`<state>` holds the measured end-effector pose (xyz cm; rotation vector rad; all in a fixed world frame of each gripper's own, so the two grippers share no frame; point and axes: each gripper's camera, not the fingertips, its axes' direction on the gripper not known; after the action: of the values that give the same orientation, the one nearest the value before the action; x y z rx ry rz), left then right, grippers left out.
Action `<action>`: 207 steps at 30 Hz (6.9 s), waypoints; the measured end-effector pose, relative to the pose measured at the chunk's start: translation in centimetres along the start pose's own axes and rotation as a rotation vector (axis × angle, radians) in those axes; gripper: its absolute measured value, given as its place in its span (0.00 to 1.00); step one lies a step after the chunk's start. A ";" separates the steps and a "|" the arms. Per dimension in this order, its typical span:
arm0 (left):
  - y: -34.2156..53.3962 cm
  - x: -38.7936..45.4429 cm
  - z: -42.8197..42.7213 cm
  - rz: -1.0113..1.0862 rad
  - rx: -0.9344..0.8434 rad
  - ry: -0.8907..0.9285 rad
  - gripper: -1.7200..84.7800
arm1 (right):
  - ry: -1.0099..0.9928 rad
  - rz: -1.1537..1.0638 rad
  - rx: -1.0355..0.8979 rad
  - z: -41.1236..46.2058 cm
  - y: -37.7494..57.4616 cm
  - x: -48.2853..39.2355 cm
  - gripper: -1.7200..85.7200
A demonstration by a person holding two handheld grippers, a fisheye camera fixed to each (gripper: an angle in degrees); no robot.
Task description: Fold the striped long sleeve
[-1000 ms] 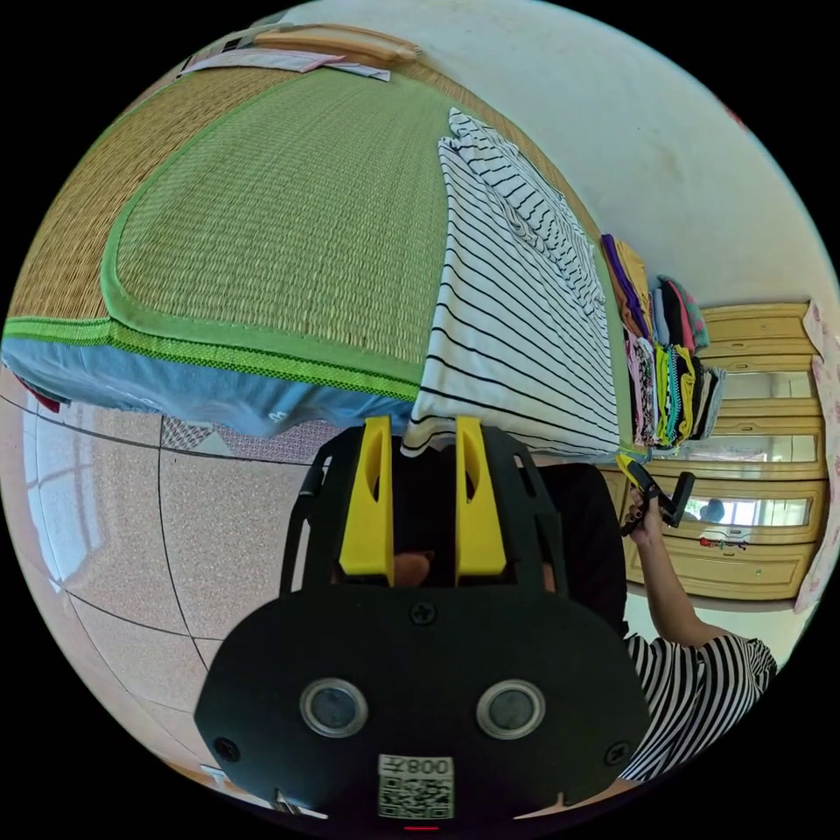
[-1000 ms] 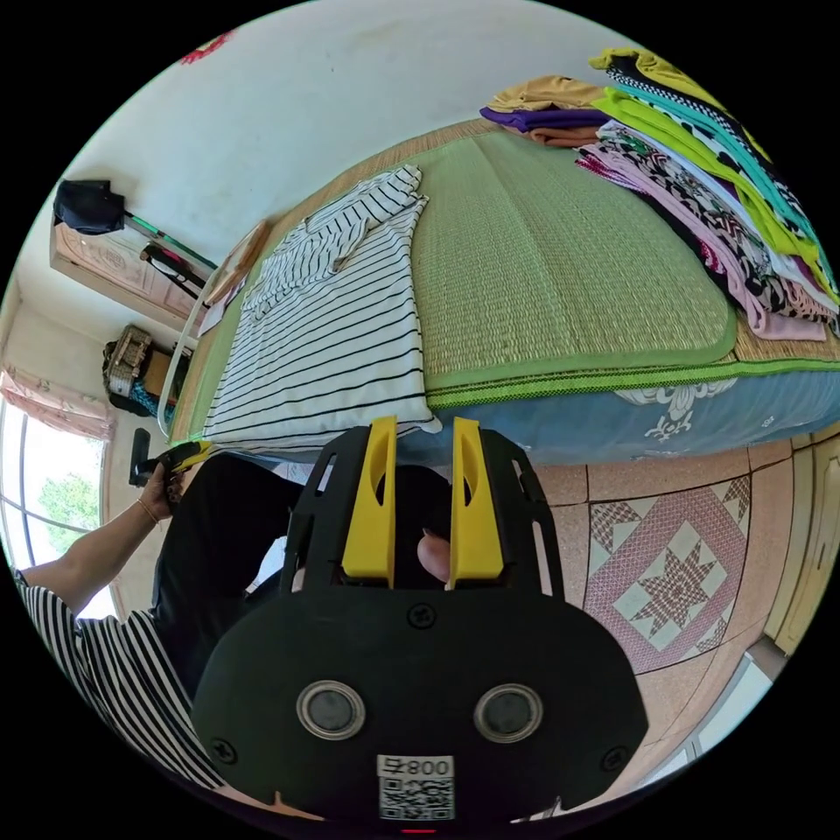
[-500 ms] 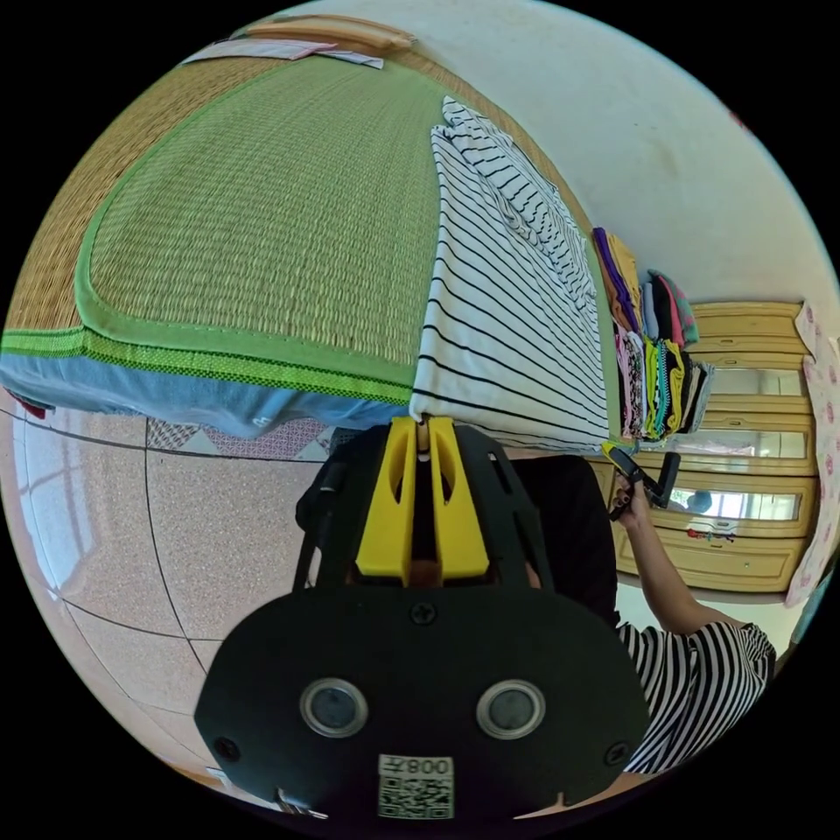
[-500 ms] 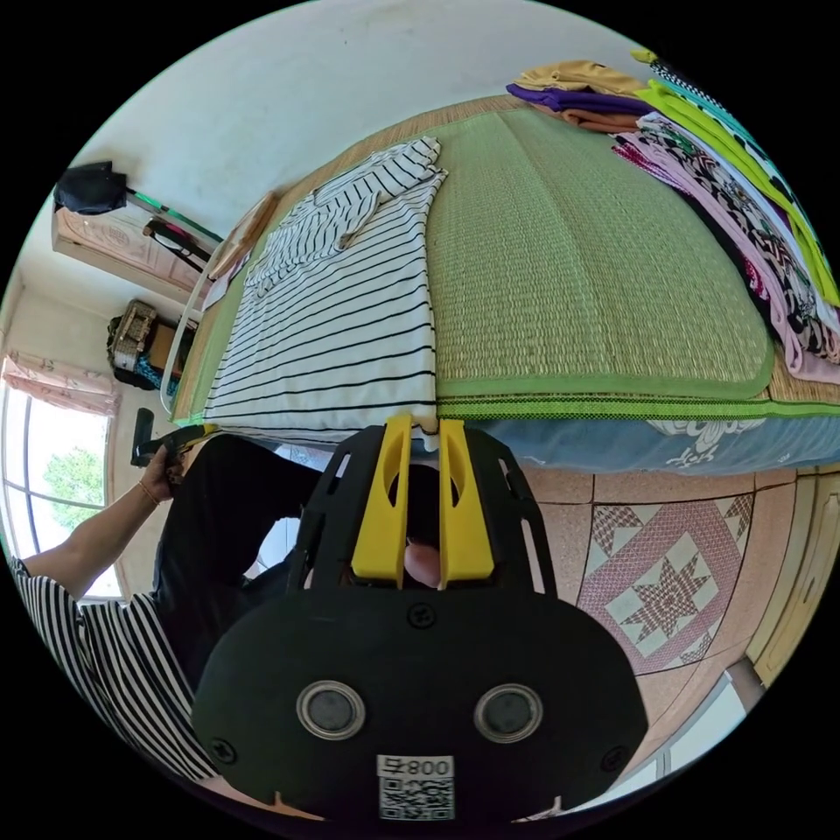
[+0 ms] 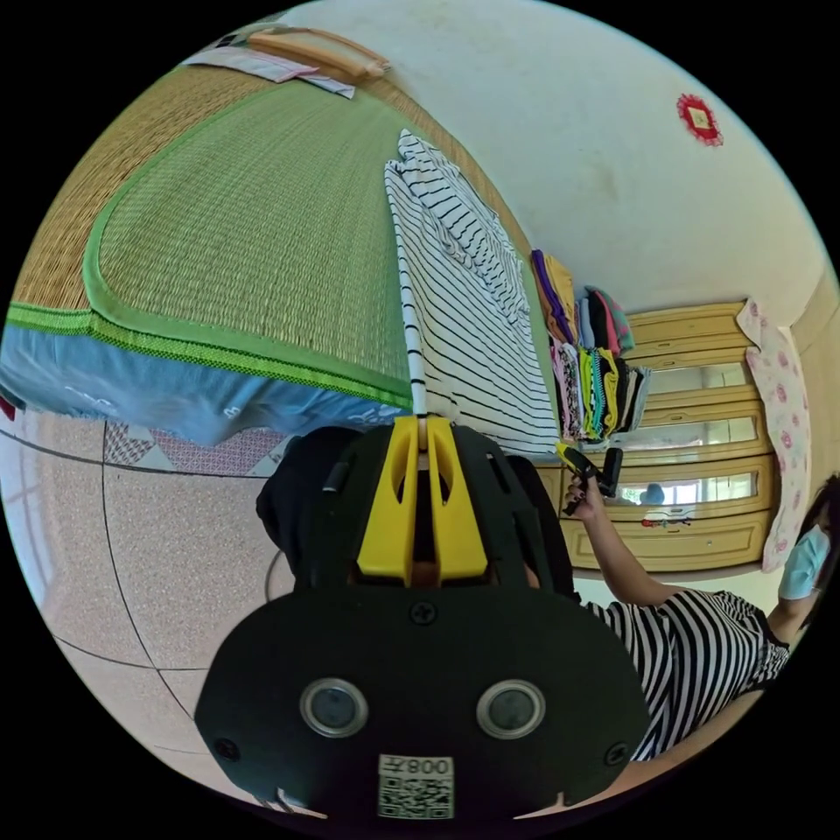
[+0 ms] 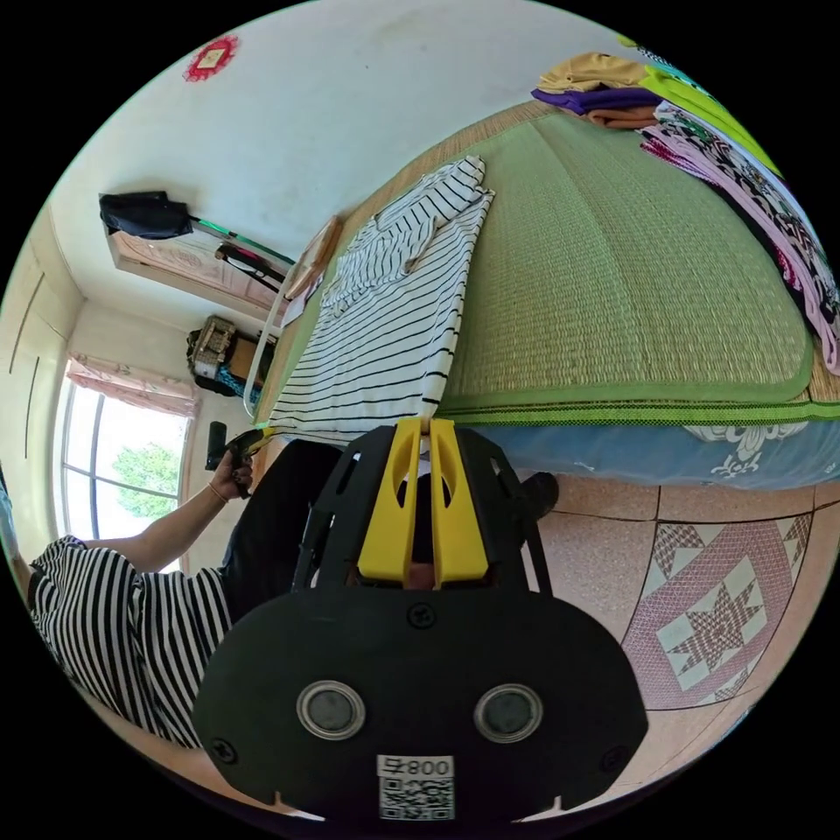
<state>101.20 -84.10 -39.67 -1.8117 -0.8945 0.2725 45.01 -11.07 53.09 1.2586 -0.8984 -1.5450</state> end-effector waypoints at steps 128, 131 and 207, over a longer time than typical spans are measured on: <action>0.9 -5.1 -5.4 0.176 0.310 0.512 0.03 | -0.313 -0.089 0.284 -9.7 5.8 4.0 0.03; -2.3 -5.1 -4.0 0.154 0.310 0.506 0.03 | -0.305 -0.069 0.277 -8.6 3.4 4.5 0.03; -44.9 21.1 24.3 0.208 -0.163 -0.114 0.02 | 0.213 -0.198 -0.230 19.6 -25.5 -7.4 0.02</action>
<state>82.10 -44.70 -5.97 -2.0609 -0.8267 0.4495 21.01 3.64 35.79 1.3432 -0.4573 -1.5796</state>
